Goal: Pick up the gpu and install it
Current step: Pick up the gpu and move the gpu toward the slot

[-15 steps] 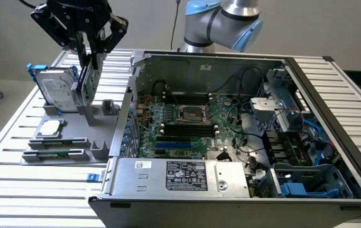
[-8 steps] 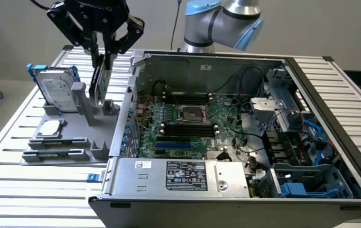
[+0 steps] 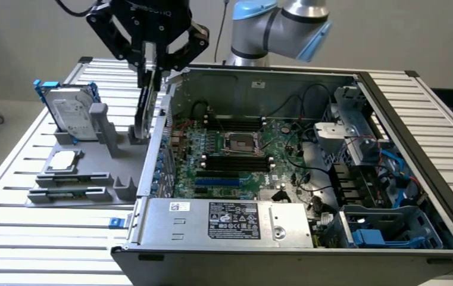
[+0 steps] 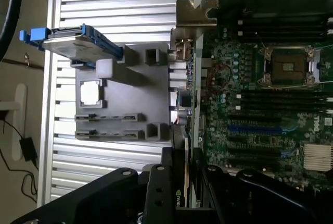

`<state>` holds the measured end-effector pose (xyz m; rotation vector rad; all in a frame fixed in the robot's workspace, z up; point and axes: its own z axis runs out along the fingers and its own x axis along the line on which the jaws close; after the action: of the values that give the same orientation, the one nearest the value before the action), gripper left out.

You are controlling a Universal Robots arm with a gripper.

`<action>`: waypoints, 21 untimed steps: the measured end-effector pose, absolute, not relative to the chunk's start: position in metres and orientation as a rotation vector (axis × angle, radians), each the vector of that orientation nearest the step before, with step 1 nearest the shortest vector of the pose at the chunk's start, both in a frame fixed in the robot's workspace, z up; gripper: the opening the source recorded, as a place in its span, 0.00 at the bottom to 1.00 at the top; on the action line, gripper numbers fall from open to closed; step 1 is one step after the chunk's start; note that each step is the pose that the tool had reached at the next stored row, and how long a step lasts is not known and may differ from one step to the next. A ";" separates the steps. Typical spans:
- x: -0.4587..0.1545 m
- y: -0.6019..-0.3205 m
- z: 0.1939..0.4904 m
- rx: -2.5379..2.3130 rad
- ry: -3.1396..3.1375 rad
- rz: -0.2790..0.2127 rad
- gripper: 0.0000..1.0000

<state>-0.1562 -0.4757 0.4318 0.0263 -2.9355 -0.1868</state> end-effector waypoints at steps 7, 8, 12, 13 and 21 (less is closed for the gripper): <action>-0.124 -0.478 0.434 0.026 -2.932 -0.187 0.26; -0.119 -0.479 0.434 0.026 -2.932 -0.187 0.26; -0.101 -0.480 0.434 0.026 -2.931 -0.187 0.26; -0.097 -0.480 0.434 0.026 -2.930 -0.187 0.26; -0.061 -0.481 0.434 0.026 -2.929 -0.187 0.26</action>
<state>-0.0606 -0.4809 0.4342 0.0256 -2.9290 -0.1866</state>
